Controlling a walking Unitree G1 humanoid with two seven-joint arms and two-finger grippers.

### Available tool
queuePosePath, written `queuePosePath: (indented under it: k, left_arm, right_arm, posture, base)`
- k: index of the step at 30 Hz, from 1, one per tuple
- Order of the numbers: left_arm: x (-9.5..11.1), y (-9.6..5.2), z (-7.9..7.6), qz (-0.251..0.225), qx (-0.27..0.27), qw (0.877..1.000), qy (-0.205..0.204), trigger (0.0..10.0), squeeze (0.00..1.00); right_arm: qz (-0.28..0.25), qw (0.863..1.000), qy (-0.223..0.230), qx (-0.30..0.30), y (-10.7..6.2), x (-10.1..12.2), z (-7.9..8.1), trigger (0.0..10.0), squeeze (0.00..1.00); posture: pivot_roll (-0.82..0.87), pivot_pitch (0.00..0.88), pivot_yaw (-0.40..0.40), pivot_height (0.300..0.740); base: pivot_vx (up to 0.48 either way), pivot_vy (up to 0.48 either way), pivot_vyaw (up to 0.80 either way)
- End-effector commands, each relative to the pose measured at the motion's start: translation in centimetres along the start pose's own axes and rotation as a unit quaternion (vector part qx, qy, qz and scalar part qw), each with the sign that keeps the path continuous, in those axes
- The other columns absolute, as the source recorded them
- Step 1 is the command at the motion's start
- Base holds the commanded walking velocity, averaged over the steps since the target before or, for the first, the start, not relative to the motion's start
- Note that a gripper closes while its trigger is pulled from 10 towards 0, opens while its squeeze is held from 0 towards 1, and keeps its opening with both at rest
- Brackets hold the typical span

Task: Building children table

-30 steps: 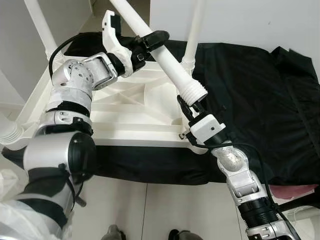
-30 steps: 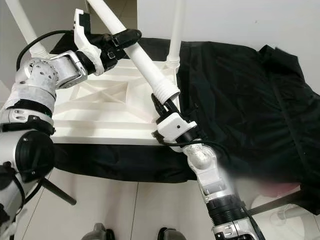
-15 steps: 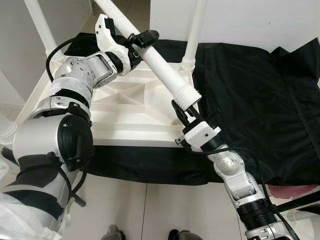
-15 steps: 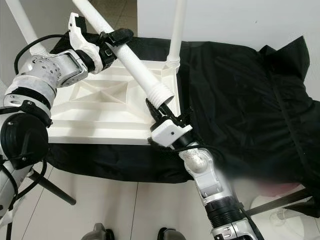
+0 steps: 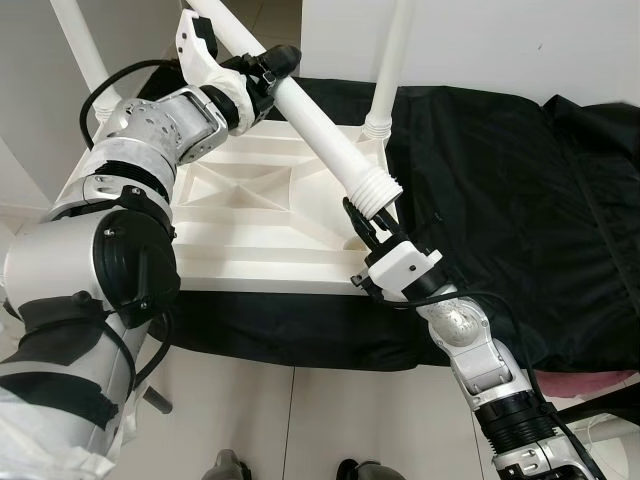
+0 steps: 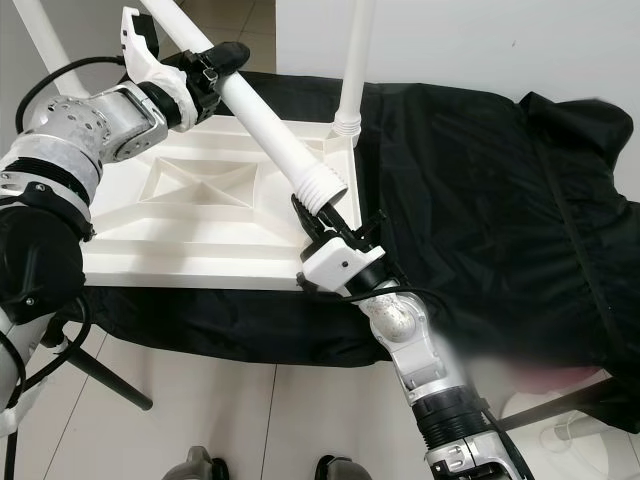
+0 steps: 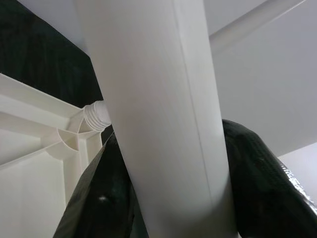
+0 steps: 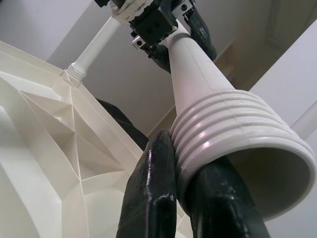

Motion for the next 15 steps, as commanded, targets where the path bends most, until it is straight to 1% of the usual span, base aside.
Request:
queuePosePath:
  k: [1,2,3,4,5,9,11,12,13,14,15]
  left_arm:
    - [0.4,-0.1,0.0,0.004,0.005,1.0,0.022,0.0,0.0]
    - [0.5,-0.1,0.0,0.003,0.005,1.0,0.022,0.0,0.0]
    - [0.5,-0.1,0.0,0.003,0.005,1.0,0.022,0.0,0.0]
    - [0.6,-0.1,0.0,0.002,0.005,1.0,0.021,0.0,0.0]
    - [0.6,-0.2,0.1,0.004,0.011,1.0,0.017,0.0,0.0]
    - [0.6,-0.3,0.3,0.01,0.021,1.0,0.011,0.0,0.0]
    - [0.7,-0.3,0.3,0.009,0.017,1.0,0.012,0.0,0.0]
    - [0.9,-0.3,0.3,0.007,0.019,1.0,0.008,4.2,0.0]
    - [1.0,-0.4,0.3,0.005,0.021,1.0,0.005,4.2,0.0]
    - [1.3,-0.5,0.4,-0.002,0.027,1.0,-0.004,10.0,0.0]
    - [1.6,-0.6,0.6,-0.007,0.035,0.999,-0.01,10.0,0.0]
  right_arm:
    - [-0.015,1.0,-0.008,-0.008,0.1,0.4,-0.4,10.0,0.0]
    - [-0.018,1.0,-0.003,-0.008,0.1,0.5,-0.3,10.0,0.56]
    - [-0.018,1.0,-0.003,-0.008,0.1,0.5,-0.3,10.0,0.56]
    - [-0.02,1.0,0.005,-0.006,0.1,0.5,-0.1,10.0,0.87]
    - [-0.023,1.0,0.012,-0.007,0.1,0.6,0.1,10.0,1.0]
    - [-0.032,0.999,0.017,-0.014,0.0,0.7,0.3,10.0,1.0]
    - [-0.034,0.999,0.016,-0.022,-0.1,0.8,0.3,10.0,1.0]
    - [-0.036,0.999,0.013,-0.034,-0.3,0.8,0.2,10.0,1.0]
    - [-0.036,0.998,0.01,-0.041,-0.5,0.8,0.1,10.0,1.0]
    - [-0.03,0.998,0.011,-0.045,-1.0,0.5,0.3,10.0,0.32]
    - [-0.021,0.999,0.017,-0.045,-1.5,0.2,0.7,10.0,0.0]
  posture:
    - [-0.02,0.072,-0.023,0.74]
    - [-0.02,0.068,-0.022,0.74]
    - [-0.02,0.068,-0.022,0.74]
    - [-0.02,0.068,-0.023,0.74]
    - [-0.02,0.065,-0.024,0.74]
    - [-0.02,0.06,-0.024,0.74]
    - [-0.01,0.058,-0.025,0.74]
    - [-0.01,0.057,-0.025,0.74]
    - [-0.01,0.057,-0.025,0.74]
    - [-0.01,0.056,-0.025,0.74]
    - [-0.01,0.055,-0.026,0.74]
  base:
    - [0.0,0.0,0.0]
    - [0.0,0.0,0.0]
    - [0.0,0.0,0.0]
    - [0.0,0.0,0.0]
    - [0.0,0.0,0.0]
    - [0.0,0.0,0.0]
    - [0.0,0.0,0.0]
    - [0.0,0.0,0.0]
    - [0.0,0.0,0.0]
    - [0.0,0.0,0.0]
    - [0.0,0.0,0.0]
Point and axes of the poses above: a point about 5 cm out from each wrist's last joint towards the gripper, its own y axis pointing out of the wrist towards the gripper, its own x axis along the axis of the wrist's last joint, z = x × y, the point moved 2 cm from there along y, pointing out of the wrist towards the gripper, and after that the axes turned 14 degrees about y, right-handed, at the moved point
